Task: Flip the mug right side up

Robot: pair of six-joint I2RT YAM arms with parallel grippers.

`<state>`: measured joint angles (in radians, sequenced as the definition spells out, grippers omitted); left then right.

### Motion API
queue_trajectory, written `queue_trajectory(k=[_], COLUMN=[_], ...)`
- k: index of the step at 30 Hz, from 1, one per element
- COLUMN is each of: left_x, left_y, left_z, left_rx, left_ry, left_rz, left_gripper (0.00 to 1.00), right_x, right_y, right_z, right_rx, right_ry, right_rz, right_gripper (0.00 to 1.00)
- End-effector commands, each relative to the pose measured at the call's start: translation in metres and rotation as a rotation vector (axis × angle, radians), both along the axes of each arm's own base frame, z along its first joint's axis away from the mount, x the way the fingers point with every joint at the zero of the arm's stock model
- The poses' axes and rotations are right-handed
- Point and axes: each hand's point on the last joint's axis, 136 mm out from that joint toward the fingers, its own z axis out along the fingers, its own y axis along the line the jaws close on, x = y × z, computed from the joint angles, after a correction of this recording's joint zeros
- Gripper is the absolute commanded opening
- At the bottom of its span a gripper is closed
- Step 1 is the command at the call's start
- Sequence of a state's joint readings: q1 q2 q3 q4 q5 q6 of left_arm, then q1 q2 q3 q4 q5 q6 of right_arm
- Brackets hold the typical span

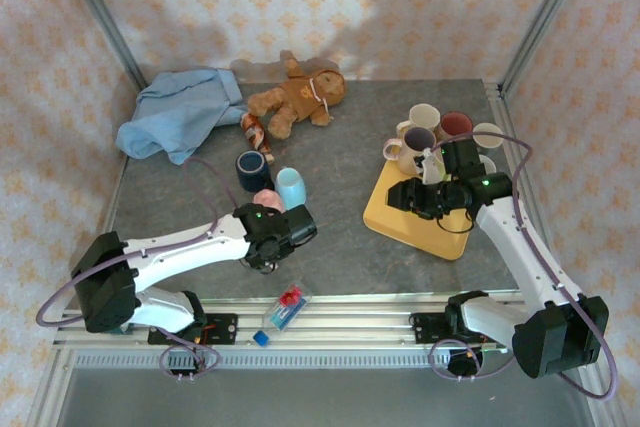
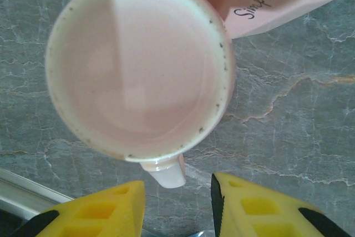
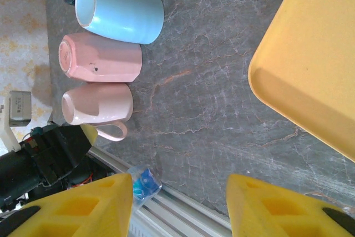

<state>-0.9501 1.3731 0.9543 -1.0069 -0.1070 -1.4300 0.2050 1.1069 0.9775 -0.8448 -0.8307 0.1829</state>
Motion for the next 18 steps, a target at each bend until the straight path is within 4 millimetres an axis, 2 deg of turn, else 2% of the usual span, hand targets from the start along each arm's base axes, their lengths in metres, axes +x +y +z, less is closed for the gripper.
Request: queue_trajectory(k=[1, 18], left_x=[0.002, -0.002], left_y=[0.000, 0.011], left_z=[-0.008, -0.016], left_rx=[0.020, 0.028], left_ry=[0.019, 0.014], left_rz=[-0.028, 0.008], left_gripper=[0.36, 0.30], right_x=[-0.001, -0.001], right_y=[0.001, 0.000], right_z=[0.004, 0.010], right_rx=[0.005, 0.006], right_ry=[-0.026, -0.041], right_rz=[0.006, 0.002], right_gripper=[0.48, 0.48])
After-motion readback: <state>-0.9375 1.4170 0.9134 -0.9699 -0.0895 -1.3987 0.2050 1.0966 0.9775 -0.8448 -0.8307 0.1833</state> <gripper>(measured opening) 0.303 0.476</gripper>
